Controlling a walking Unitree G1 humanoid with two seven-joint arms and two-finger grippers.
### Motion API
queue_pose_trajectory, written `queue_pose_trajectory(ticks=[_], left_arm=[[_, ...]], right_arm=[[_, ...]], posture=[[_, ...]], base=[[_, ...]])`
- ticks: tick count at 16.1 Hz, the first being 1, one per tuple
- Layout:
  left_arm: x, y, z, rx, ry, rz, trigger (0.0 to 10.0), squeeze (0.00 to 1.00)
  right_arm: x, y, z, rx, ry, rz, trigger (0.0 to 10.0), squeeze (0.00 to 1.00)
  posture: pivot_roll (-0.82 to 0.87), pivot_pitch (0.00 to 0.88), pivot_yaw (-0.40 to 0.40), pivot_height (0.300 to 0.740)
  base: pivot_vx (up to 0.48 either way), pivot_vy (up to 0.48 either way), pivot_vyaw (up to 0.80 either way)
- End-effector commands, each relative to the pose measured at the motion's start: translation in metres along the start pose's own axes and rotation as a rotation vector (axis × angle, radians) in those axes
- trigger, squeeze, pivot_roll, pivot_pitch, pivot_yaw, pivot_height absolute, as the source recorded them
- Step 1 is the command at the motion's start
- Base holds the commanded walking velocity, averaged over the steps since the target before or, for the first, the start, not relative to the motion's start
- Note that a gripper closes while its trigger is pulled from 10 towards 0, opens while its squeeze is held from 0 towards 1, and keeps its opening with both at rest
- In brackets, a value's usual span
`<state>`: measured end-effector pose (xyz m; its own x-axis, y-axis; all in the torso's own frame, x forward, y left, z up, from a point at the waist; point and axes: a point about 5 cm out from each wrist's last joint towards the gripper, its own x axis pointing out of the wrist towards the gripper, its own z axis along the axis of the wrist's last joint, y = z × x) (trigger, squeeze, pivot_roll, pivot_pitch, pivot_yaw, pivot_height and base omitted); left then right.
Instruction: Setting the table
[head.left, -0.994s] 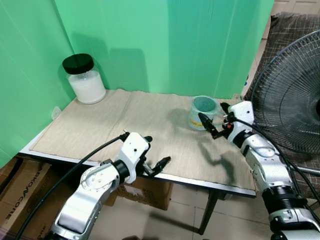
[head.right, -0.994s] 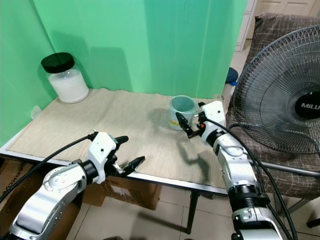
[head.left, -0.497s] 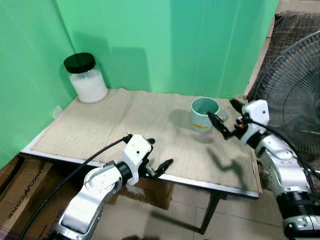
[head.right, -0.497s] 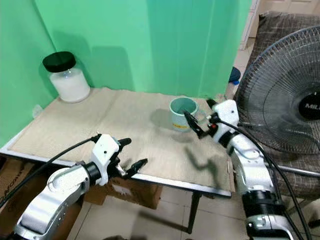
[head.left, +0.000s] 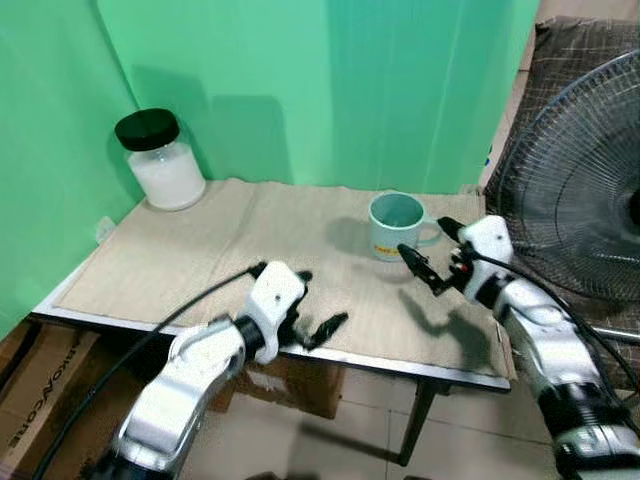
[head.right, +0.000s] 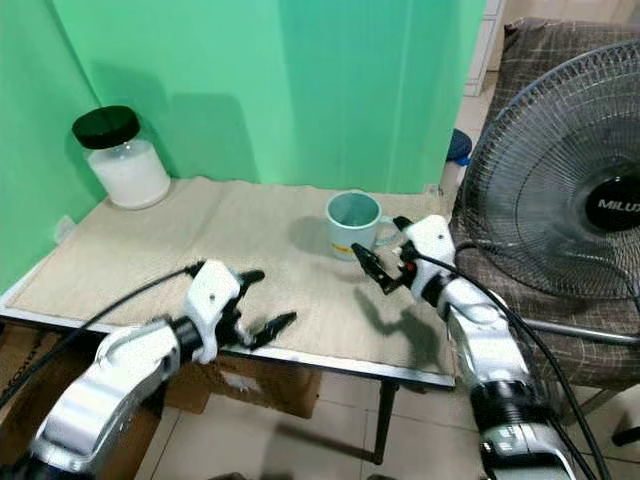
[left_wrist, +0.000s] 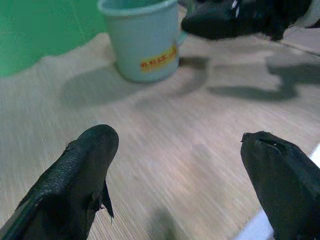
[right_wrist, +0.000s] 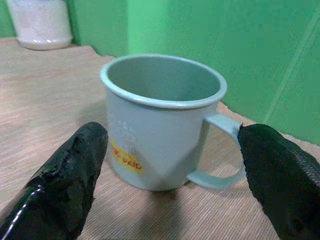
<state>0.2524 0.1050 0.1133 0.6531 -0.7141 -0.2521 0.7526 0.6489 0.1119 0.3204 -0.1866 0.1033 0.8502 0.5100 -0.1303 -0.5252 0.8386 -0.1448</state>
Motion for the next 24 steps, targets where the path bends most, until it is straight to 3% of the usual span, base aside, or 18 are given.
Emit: queue_pose_trajectory(ticks=[1,2,3,9,24], left_arm=[[-0.001,0.006,0.001,0.013,0.003,0.015,10.0,1.0],[-0.001,0.006,0.002,0.014,0.001,0.015,10.0,1.0],[-0.002,0.007,0.004,0.018,-0.008,0.018,10.0,1.0],[-0.006,-0.004,0.005,-0.016,-0.041,0.015,10.0,1.0],[-0.01,-0.001,0.005,-0.004,-0.03,0.018,10.0,1.0]], right_arm=[[0.004,0.006,-0.005,0.005,0.034,0.026,4.7,0.0],[0.005,0.006,-0.004,0.007,0.032,0.027,4.7,0.0],[0.0,0.006,-0.002,0.018,0.021,0.031,0.0,0.0],[-0.012,0.016,-0.005,0.047,0.007,0.04,0.0,0.0],[-0.014,0.023,0.003,0.059,0.007,0.082,0.0,0.0]], posture=[[-0.06,0.0,0.1,0.74],[-0.06,0.0,0.1,0.74],[-0.06,0.0,0.093,0.74],[-0.08,0.0,0.104,0.74],[-0.07,0.0,0.101,0.74]], base=[[0.0,0.0,0.0],[0.0,0.0,0.0],[0.0,0.0,0.0],[0.0,0.0,0.0],[0.0,0.0,0.0]])
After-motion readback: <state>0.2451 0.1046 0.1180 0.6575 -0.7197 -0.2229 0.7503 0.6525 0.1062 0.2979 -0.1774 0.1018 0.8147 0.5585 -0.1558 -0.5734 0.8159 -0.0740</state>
